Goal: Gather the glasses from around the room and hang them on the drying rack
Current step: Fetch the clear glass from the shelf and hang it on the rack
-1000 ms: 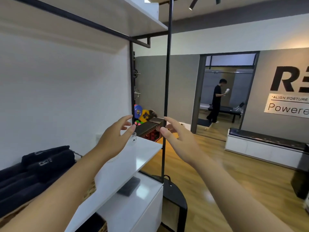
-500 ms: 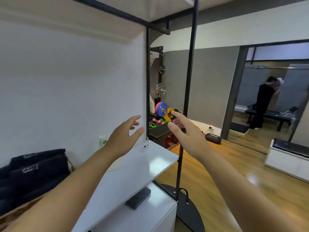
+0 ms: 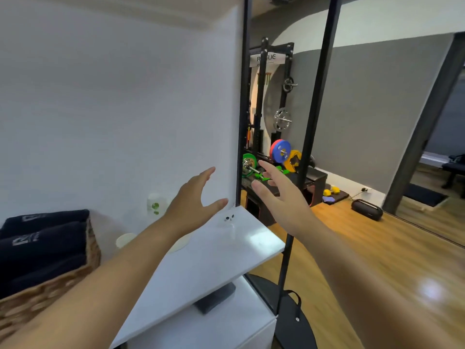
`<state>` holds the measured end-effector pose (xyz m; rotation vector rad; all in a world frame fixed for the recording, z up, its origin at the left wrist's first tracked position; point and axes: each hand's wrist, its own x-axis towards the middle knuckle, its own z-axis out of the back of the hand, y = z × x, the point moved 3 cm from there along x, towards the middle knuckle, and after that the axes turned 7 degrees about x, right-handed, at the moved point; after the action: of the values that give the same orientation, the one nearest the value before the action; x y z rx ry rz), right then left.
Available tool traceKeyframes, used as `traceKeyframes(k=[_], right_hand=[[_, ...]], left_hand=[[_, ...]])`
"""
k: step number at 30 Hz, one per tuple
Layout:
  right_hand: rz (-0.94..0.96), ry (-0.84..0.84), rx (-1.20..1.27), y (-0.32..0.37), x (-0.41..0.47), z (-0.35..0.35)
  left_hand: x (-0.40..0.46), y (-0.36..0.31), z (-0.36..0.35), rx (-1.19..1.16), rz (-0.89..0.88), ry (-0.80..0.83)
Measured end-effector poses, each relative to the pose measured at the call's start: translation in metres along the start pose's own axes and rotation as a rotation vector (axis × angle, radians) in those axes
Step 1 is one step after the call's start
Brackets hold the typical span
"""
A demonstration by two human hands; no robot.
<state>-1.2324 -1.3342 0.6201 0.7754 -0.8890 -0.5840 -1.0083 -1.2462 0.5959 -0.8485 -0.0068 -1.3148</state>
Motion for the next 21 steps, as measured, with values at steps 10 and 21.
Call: traceKeyframes(k=[10, 21], right_hand=[[-0.094, 0.026, -0.107, -0.089, 0.055, -0.010], [-0.108, 0.038, -0.080, -0.156, 0.111, -0.064]], left_hand=[[0.085, 0.057, -0.110, 0.041, 0.033, 0.054], [0.163, 0.169, -0.226, 0.286, 0.197, 0.151]])
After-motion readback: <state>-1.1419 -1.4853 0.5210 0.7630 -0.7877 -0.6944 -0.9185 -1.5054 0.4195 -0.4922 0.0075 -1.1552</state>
